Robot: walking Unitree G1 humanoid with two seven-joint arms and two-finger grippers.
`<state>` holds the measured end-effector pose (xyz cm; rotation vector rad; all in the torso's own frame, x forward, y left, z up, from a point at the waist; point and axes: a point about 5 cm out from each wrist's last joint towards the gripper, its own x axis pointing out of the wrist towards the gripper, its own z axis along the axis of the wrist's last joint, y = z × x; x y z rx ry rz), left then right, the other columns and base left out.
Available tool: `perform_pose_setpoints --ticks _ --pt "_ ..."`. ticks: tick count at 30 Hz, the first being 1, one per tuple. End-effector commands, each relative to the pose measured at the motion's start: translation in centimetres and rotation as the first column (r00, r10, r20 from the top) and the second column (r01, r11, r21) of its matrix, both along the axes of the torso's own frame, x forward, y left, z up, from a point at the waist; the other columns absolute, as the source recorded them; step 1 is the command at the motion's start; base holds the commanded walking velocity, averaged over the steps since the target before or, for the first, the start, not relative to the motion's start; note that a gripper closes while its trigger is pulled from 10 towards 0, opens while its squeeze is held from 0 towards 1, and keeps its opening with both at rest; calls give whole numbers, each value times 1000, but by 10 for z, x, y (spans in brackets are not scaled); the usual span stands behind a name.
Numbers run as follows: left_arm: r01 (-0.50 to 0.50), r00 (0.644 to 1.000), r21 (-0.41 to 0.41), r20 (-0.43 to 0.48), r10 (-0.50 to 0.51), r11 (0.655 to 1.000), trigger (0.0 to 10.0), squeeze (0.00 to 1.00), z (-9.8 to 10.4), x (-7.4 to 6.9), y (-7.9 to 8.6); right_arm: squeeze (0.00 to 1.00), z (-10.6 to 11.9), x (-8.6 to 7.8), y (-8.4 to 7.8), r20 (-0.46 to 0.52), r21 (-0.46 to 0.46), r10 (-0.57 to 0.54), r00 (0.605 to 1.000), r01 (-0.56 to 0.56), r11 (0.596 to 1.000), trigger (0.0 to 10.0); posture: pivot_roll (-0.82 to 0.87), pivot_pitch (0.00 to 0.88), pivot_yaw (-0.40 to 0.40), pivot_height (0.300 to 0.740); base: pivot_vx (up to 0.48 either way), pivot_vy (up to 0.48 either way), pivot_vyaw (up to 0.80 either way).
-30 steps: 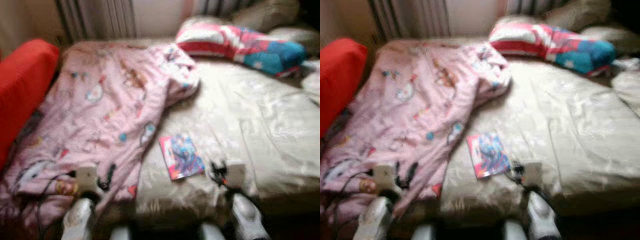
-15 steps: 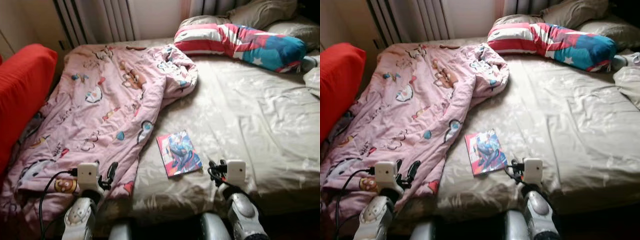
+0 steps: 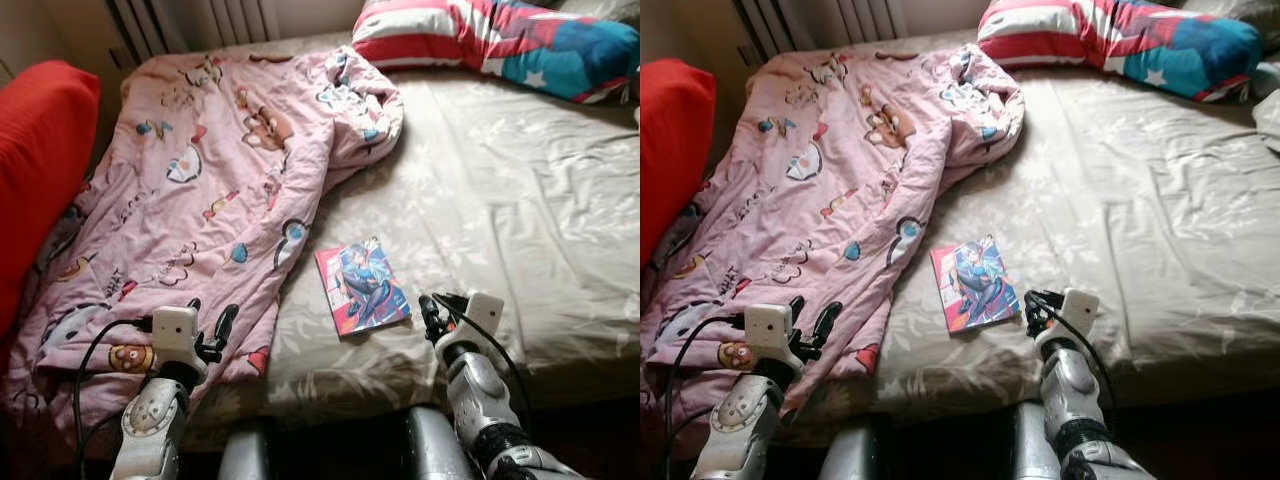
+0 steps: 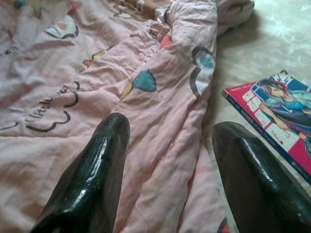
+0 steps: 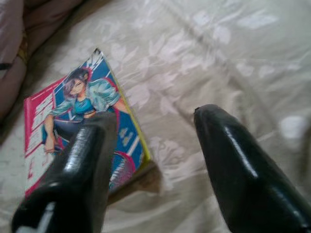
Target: Clean up the room
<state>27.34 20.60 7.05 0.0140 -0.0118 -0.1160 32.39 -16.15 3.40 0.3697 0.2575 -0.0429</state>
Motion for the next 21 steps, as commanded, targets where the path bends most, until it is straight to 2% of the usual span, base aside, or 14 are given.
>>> perform_pose_setpoints --ticks 1,4,5,8,9,21 --pt "-11 1000 6 -8 11 1000 10000 0 1 -4 4 1000 -6 -2 6 -34 32 14 999 -13 999 10000 79 243 95 592 0 0 0" --pt "-6 1000 8 4 6 1000 10000 0 6 -4 3 1000 -3 1 8 -36 31 26 999 -25 999 10000 88 269 93 592 0 0 0" --pt "-4 1000 10 12 4 1000 10000 0 10 -4 2 878 0 4 9 -36 27 37 999 -36 999 10000 95 275 90 592 0 0 0" --pt "-5 1000 10 14 5 1000 10000 0 11 -4 2 878 1 5 9 -36 24 44 998 -43 999 10000 95 275 90 592 0 0 0" --pt "-12 1000 9 26 12 1000 10000 0 15 -3 2 0 5 8 9 -29 17 56 998 -56 998 10000 116 296 84 592 0 0 0" --pt "-42 998 9 52 42 999 10000 0 30 -5 4 0 18 19 5 13 24 47 999 -47 999 10000 148 355 97 592 0 0 0"
